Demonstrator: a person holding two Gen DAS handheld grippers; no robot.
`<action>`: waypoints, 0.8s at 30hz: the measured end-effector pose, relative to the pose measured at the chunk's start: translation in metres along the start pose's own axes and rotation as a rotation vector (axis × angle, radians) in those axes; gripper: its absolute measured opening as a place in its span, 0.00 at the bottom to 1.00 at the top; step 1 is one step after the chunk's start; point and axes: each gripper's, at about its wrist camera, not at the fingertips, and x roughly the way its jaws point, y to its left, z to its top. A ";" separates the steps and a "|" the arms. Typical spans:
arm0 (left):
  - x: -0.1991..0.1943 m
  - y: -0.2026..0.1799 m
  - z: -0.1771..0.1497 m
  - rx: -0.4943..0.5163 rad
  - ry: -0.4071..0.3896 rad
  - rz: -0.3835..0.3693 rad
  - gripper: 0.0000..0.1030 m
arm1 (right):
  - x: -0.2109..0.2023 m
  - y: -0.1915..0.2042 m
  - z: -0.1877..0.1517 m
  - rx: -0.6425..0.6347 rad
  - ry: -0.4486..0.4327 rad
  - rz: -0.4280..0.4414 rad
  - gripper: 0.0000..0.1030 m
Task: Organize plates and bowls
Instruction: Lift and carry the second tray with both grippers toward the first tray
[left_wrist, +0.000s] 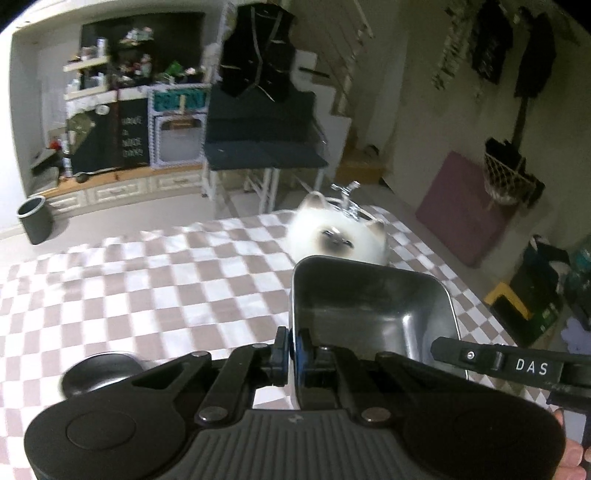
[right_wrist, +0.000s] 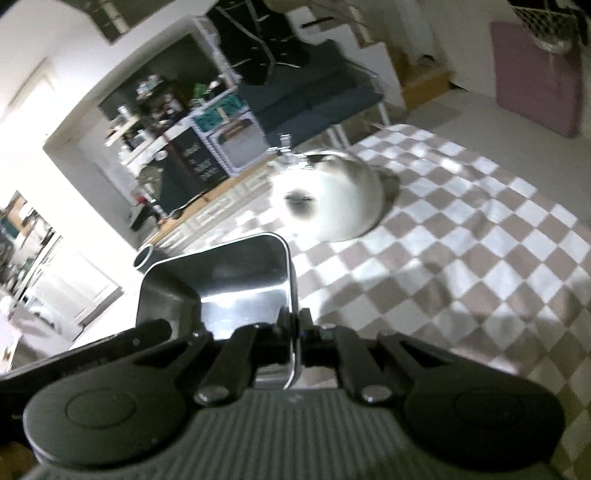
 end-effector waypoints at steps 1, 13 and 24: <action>-0.008 0.006 -0.002 -0.009 -0.010 0.009 0.05 | -0.001 0.005 -0.002 -0.009 0.002 0.013 0.05; -0.091 0.092 -0.038 -0.133 -0.072 0.148 0.05 | 0.000 0.095 -0.048 -0.147 0.066 0.163 0.05; -0.146 0.156 -0.083 -0.211 -0.083 0.252 0.05 | 0.012 0.160 -0.097 -0.282 0.168 0.241 0.05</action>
